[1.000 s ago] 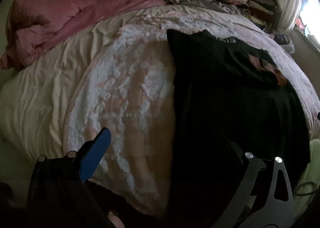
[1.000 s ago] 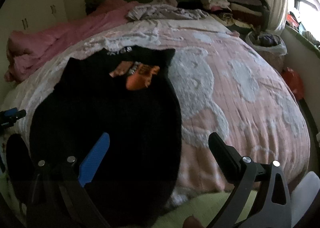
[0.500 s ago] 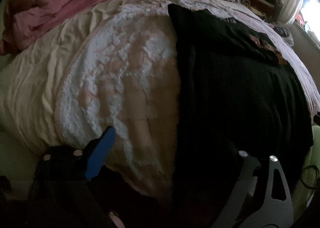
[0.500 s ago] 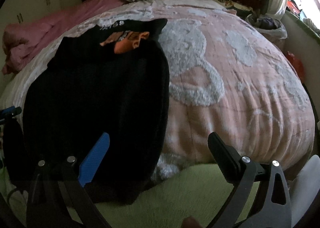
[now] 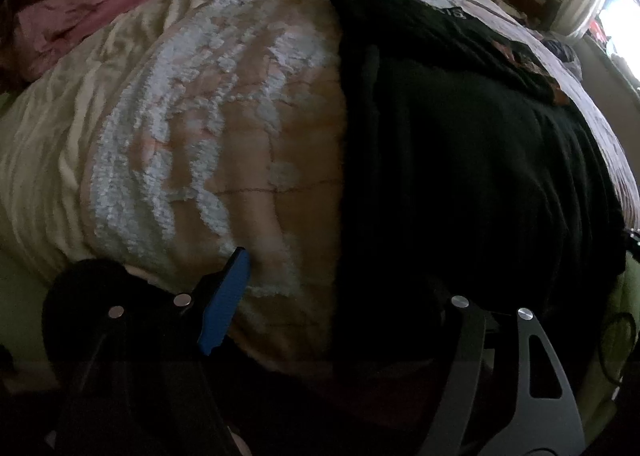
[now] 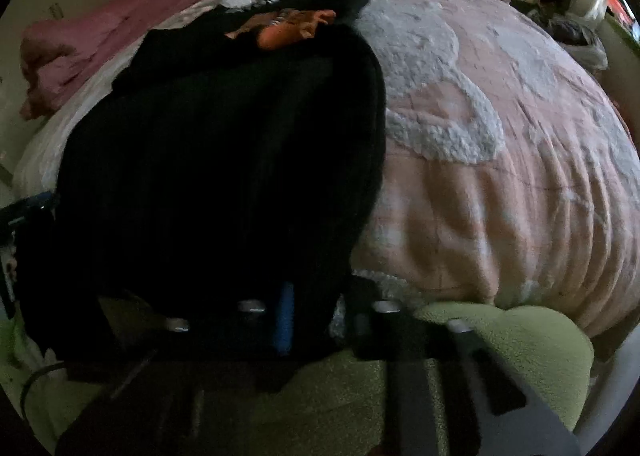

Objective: Fold small clothes

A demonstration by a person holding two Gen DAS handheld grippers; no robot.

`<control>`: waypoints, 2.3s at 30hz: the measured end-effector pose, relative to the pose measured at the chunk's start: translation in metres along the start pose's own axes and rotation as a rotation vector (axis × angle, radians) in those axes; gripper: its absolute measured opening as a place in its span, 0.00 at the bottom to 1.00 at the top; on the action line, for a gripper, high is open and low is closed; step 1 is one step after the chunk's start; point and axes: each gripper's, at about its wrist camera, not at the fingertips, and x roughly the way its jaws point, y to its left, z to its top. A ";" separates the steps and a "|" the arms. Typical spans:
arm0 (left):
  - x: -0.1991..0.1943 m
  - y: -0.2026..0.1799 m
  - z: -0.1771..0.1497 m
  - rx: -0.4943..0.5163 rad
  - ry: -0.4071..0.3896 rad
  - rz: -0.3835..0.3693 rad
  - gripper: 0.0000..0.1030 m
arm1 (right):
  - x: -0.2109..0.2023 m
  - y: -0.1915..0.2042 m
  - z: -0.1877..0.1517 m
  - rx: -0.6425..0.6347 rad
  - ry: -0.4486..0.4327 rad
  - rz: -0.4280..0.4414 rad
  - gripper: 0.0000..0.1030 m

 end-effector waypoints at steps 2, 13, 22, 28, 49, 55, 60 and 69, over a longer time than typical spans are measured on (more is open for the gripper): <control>0.001 -0.001 -0.001 0.001 0.004 -0.006 0.61 | -0.010 -0.002 0.000 -0.020 -0.020 -0.039 0.07; 0.012 -0.009 -0.007 0.030 0.036 -0.010 0.51 | 0.007 -0.009 -0.007 -0.044 0.056 -0.118 0.30; 0.010 -0.013 -0.019 0.037 0.069 -0.049 0.48 | 0.014 -0.010 -0.009 -0.026 0.072 -0.070 0.44; 0.015 -0.017 -0.031 0.040 0.107 -0.067 0.48 | 0.017 -0.014 -0.009 -0.001 0.069 -0.043 0.46; -0.036 -0.023 -0.013 0.062 -0.049 -0.099 0.02 | -0.023 -0.013 -0.001 -0.003 -0.070 0.076 0.07; -0.057 -0.009 0.007 -0.004 -0.127 -0.130 0.02 | -0.055 -0.018 0.013 0.050 -0.193 0.149 0.06; -0.070 0.001 0.028 -0.051 -0.183 -0.156 0.02 | -0.075 -0.024 0.032 0.083 -0.276 0.198 0.06; -0.084 0.005 0.069 -0.089 -0.268 -0.160 0.03 | -0.088 -0.031 0.079 0.100 -0.367 0.216 0.06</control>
